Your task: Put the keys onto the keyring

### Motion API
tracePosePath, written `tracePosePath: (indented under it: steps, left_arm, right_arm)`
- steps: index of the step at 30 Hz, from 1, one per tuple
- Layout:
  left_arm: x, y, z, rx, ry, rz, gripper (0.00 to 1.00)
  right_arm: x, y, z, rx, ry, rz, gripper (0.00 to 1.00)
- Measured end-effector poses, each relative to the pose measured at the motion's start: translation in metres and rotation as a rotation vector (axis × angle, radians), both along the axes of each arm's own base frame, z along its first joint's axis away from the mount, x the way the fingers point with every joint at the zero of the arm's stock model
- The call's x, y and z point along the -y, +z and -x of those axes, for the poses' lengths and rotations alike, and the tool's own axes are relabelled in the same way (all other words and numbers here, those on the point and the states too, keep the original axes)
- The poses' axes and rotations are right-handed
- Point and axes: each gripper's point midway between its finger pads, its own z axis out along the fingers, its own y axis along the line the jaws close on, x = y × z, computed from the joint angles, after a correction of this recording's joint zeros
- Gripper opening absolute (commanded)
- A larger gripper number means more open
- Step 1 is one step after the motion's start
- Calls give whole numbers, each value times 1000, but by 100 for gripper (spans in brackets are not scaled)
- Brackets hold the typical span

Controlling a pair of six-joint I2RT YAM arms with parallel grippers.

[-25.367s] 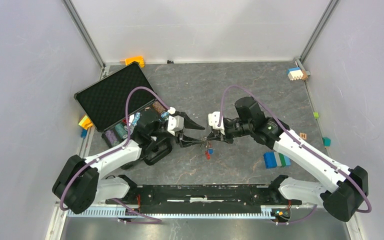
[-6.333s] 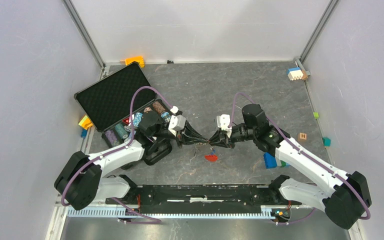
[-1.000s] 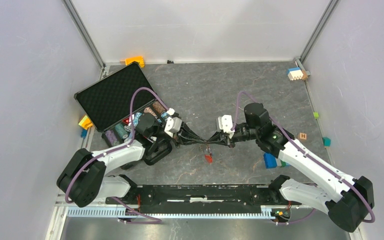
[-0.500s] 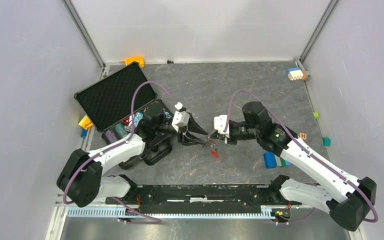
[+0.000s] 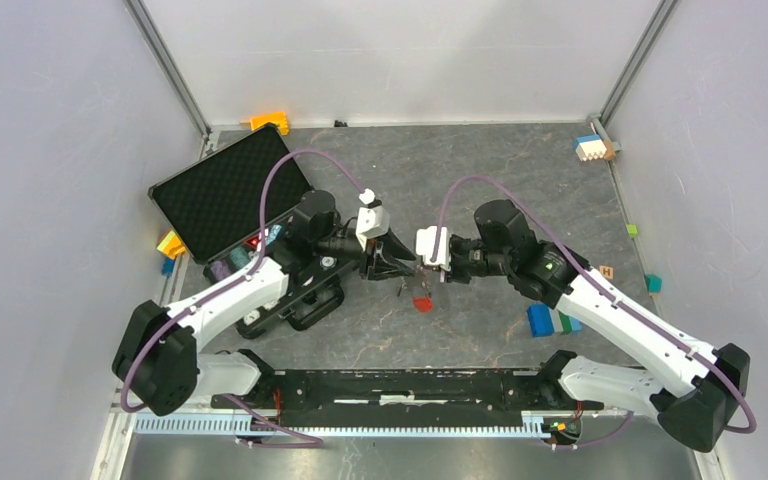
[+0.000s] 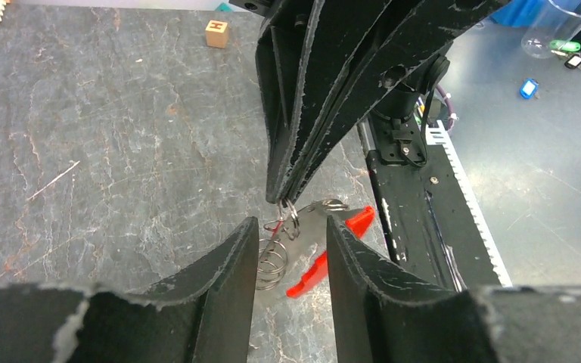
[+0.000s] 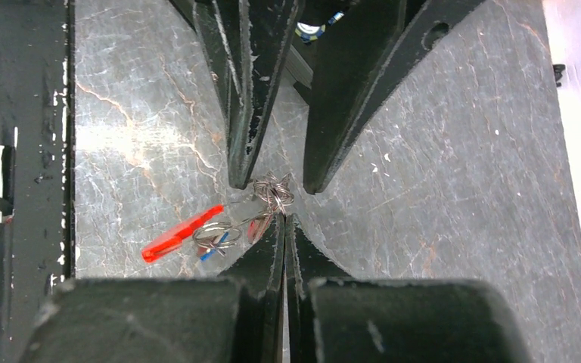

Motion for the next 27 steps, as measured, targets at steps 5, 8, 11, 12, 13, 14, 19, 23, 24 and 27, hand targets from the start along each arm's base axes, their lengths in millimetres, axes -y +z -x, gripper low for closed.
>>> tracePosePath:
  steps: [5,8,11,12,13,14,19,23,24,27]
  left_arm:
    - [2,2,0,-34,10,-15,39]
    - [5,4,1,-50,6,-18,34]
    - [11,4,-1,-70,2,-24,34]
    - [13,3,-1,-78,4,-28,33]
    - [15,2,-2,-84,7,-32,33]
    - [16,1,-3,-90,10,-36,32]
    - [15,-7,-6,-110,35,-59,31]
    - [14,-13,-10,-110,62,-77,31]
    - [13,-14,-10,-112,65,-82,32]
    - [12,-18,-13,-105,82,-93,36]
  right_arm:
    - [2,1,-6,13,-32,11,0]
    - [-2,20,-13,44,-46,-14,0]
    - [-3,24,-14,56,-46,-26,0]
    - [-3,24,-13,56,-46,-25,0]
    - [-3,23,-13,54,-46,-24,0]
    - [-3,22,-13,52,-45,-22,0]
    - [0,13,-12,48,-50,-12,0]
    - [9,9,-11,54,-72,-11,1]
    - [12,9,-11,58,-80,-17,2]
    - [24,9,-16,69,-120,-30,9]
